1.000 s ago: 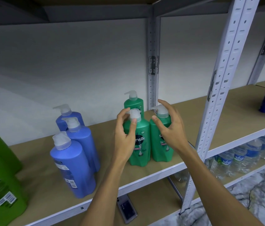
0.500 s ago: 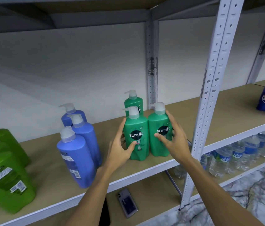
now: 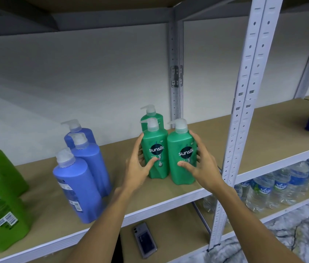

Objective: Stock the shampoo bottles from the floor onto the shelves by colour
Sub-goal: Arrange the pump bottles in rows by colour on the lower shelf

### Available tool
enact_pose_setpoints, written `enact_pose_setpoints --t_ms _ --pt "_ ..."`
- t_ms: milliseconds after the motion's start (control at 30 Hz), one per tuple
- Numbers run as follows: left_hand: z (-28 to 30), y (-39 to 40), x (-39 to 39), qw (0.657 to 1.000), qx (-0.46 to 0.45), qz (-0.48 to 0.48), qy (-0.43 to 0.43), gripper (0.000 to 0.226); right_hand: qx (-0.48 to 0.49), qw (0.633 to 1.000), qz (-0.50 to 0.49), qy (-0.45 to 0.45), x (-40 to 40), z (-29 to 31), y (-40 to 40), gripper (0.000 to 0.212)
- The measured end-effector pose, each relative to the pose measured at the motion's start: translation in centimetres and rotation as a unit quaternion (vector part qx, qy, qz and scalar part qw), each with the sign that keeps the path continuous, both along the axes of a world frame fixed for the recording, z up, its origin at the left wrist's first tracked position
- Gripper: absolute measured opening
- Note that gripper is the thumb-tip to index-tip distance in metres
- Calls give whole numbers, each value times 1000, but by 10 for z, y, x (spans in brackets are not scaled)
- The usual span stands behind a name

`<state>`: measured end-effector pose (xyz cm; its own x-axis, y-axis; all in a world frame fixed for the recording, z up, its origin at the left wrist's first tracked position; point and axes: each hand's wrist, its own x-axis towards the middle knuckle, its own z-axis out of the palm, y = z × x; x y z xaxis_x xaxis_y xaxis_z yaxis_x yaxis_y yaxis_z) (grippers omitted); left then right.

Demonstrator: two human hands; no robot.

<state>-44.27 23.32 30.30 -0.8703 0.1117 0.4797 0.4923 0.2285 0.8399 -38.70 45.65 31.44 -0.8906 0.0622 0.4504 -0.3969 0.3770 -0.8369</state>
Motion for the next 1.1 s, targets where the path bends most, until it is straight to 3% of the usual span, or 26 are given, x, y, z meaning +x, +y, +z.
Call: enact_pose_setpoints --t_ms 433,1100 --pt "-3 15 -42 1000 -1 6 -1 92 -20 999 27 -9 -5 -4 9 100" --pt "-6 18 -59 1000 4 -7 -2 91 33 999 -3 -9 -4 -4 10 104"
